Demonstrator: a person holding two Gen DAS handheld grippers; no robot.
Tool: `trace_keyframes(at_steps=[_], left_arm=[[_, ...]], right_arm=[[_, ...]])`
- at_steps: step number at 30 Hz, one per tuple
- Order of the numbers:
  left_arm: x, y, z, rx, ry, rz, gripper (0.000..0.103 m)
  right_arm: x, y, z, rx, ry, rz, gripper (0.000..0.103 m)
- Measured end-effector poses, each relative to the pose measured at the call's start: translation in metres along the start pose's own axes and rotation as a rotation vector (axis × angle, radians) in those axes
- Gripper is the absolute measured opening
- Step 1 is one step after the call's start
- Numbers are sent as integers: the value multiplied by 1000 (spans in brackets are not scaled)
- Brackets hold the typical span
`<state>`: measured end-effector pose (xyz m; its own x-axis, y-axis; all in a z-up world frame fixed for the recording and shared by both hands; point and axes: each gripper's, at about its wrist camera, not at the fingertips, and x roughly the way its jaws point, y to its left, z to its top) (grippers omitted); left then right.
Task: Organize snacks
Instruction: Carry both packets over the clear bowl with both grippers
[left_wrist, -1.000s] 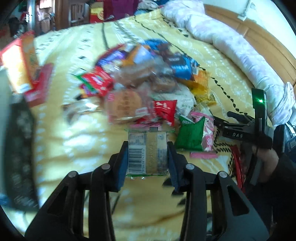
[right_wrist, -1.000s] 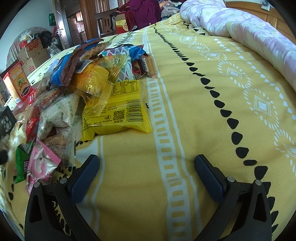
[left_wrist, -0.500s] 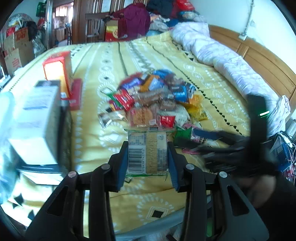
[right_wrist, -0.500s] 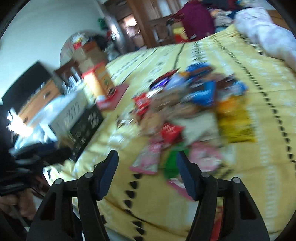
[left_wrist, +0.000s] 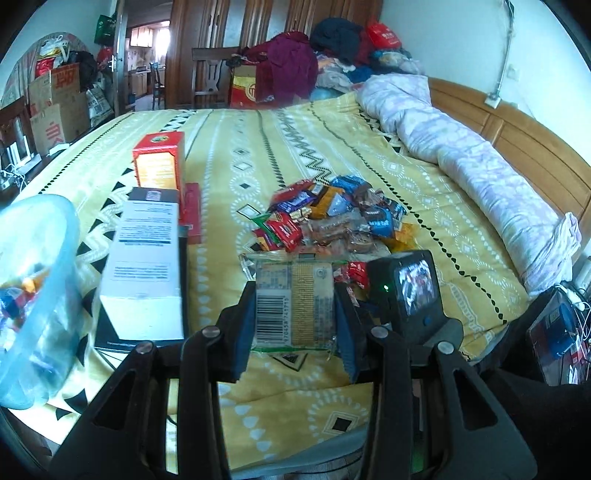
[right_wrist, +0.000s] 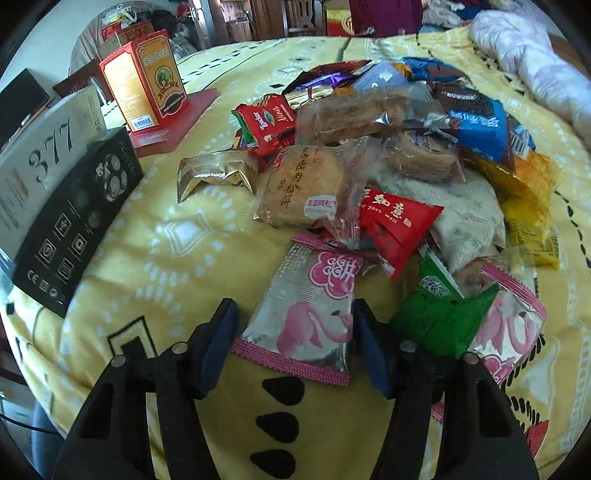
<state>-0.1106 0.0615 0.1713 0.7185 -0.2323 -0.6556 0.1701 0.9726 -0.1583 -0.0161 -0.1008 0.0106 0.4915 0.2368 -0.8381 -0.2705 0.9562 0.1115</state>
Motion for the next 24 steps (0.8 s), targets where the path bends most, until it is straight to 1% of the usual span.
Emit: trace_keyframes(at_steps=[2,3,6,8,13,17,19,24], left_arm=[[0,6,-1,-17,-1,3,40],[-3,9,-2,-22,-7,5,40],[-5,17,-1,-35,-18,4,40],[-7,21,-1,-42,-24,6,40],[-13,34,1,-73,-46,6,40],[-19,47,6,-94,-65,16,40],[-25,57,11,-109,-81,37,40],[-46,98,25,-161,-122,134,40]], right_arm=[[0,-1,-1,15,-6,-11,58],[-1,-4,0,27,-10,-1,54],[-11,-15,-1,72,-27,68,39],[-25,-21,-2,102,-48,111,38],[-61,-17,-2,81,-115,130,38],[-97,-4,11,57,-197,144,38],[-107,6,23,41,-233,152,38],[-164,40,65,-36,-364,207,38]])
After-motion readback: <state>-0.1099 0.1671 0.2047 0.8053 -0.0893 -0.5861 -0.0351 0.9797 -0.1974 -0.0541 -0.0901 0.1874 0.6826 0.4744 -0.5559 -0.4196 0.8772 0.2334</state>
